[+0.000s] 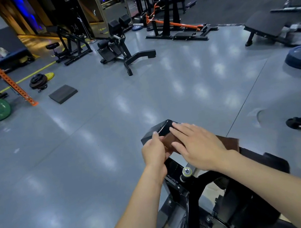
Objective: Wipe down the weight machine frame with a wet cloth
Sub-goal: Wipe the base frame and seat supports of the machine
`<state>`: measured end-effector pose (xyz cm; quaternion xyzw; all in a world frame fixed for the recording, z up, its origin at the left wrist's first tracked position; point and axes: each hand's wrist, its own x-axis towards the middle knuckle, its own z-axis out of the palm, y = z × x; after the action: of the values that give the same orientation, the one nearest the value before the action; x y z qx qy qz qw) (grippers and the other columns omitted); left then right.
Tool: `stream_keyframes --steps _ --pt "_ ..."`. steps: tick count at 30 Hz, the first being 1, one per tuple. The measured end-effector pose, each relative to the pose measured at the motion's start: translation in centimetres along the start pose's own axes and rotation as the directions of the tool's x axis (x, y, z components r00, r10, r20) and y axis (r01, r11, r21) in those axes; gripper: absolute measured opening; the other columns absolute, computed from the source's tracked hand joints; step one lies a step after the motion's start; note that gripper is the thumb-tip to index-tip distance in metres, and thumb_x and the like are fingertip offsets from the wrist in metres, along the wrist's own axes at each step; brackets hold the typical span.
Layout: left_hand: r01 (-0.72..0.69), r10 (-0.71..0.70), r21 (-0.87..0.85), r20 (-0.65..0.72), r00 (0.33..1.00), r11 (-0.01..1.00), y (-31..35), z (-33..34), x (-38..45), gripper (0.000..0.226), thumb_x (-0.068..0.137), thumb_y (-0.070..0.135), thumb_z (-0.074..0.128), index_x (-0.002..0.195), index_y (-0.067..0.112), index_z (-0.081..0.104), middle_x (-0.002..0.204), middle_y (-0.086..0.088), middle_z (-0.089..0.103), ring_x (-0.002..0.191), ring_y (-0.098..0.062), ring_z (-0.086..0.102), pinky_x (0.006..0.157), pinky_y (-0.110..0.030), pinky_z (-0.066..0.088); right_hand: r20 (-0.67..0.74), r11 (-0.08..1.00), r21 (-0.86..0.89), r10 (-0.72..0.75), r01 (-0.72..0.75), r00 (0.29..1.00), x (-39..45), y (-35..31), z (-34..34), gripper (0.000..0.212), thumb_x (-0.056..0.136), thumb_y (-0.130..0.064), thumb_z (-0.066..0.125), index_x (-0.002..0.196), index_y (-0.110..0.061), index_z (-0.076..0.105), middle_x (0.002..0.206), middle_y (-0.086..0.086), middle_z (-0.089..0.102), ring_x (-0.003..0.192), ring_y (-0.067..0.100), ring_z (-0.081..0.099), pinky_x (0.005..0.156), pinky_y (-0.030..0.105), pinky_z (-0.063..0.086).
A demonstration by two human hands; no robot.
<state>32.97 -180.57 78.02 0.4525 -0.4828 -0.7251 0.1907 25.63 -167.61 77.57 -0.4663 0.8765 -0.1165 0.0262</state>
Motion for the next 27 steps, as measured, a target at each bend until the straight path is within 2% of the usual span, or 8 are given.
stream_keyframes --steps 4,8,11,15,16,18,20,27 --pt "-0.134 0.138 0.050 -0.087 0.987 0.990 -0.6 -1.3 0.2 0.026 0.106 0.024 0.045 0.088 0.016 0.062 0.060 0.011 0.059 0.050 -0.008 0.052 0.047 -0.017 0.044 -0.017 0.988 -0.048 0.149 -0.150 0.989 1.7 -0.5 0.3 0.065 0.108 -0.051 0.021 0.165 -0.019 0.019 0.173 -0.002 0.013 0.159 0.019 0.011 0.129 0.038 0.008" --pt "-0.180 0.185 0.126 -0.031 0.982 0.975 -0.9 -1.8 0.6 0.033 0.109 0.035 0.031 0.108 0.031 0.063 0.117 0.010 0.068 0.085 0.004 0.065 0.077 -0.022 0.052 0.006 0.981 -0.023 0.193 -0.193 0.981 6.2 -0.7 -0.4 0.063 0.109 -0.048 0.024 0.163 -0.017 0.022 0.170 0.002 0.024 0.154 0.025 0.027 0.121 0.043 0.027" --pt "-0.157 0.159 0.078 -0.023 0.987 0.985 -0.9 -2.0 0.2 0.044 0.111 0.037 0.023 0.127 0.028 0.063 0.108 0.015 0.066 0.068 0.017 0.063 0.063 -0.015 0.049 0.045 0.989 0.000 0.145 -0.145 0.988 6.7 -1.5 -1.1 0.060 0.109 -0.047 0.025 0.163 -0.021 0.022 0.170 -0.001 0.022 0.153 0.023 0.027 0.117 0.043 0.032" --pt "-0.192 0.201 0.152 -0.044 0.979 0.969 -1.1 -1.8 0.6 0.051 0.110 0.040 0.022 0.126 0.027 0.068 0.106 0.006 0.072 0.057 0.009 0.063 0.063 -0.020 0.051 0.017 0.988 0.053 0.142 -0.143 0.990 1.4 -1.0 -1.3 0.059 0.107 -0.046 0.035 0.161 -0.028 0.023 0.171 -0.010 0.017 0.155 0.014 0.021 0.119 0.039 0.028" --pt "-0.211 0.223 0.194 -0.044 0.974 0.958 -1.2 -1.7 0.9 0.052 0.110 0.041 0.022 0.126 0.030 0.070 0.113 0.003 0.073 0.065 0.008 0.066 0.069 -0.021 0.051 0.001 0.982 0.086 0.166 -0.166 0.986 0.2 -0.7 -1.5 0.057 0.105 -0.047 0.040 0.158 -0.030 0.028 0.170 -0.013 0.021 0.154 0.012 0.024 0.118 0.039 0.029" --pt "-0.231 0.251 0.282 -0.036 0.967 0.931 -1.4 -2.1 1.1 0.054 0.107 0.045 0.021 0.122 0.035 0.072 0.127 0.003 0.070 0.104 -0.005 0.069 0.095 -0.025 0.050 -0.012 0.975 0.111 0.192 -0.190 0.981 -1.0 -0.3 -1.6 0.055 0.103 -0.048 0.044 0.154 -0.032 0.034 0.168 -0.016 0.024 0.152 0.009 0.028 0.118 0.037 0.031" --pt "-0.244 0.265 0.387 -0.001 0.964 0.889 -1.3 -2.9 1.4 0.058 0.104 0.050 0.017 0.120 0.039 0.072 0.131 0.001 0.070 0.123 -0.021 0.061 0.112 -0.039 0.042 -0.007 0.977 0.088 0.194 -0.192 0.981 -0.7 -0.3 -1.2 0.057 0.103 -0.048 0.043 0.156 -0.031 0.034 0.169 -0.014 0.021 0.154 0.010 0.024 0.120 0.036 0.029" --pt "-0.264 0.294 0.528 0.028 0.955 0.807 0.0 -3.7 2.4 0.067 0.104 0.051 0.011 0.119 0.038 0.075 0.128 0.000 0.071 0.122 -0.025 0.059 0.112 -0.048 0.040 -0.019 0.988 0.085 0.127 -0.125 0.992 7.7 -2.9 0.4 0.056 0.105 -0.045 0.038 0.154 -0.019 0.041 0.168 -0.003 0.028 0.155 0.018 0.023 0.123 0.041 0.027"
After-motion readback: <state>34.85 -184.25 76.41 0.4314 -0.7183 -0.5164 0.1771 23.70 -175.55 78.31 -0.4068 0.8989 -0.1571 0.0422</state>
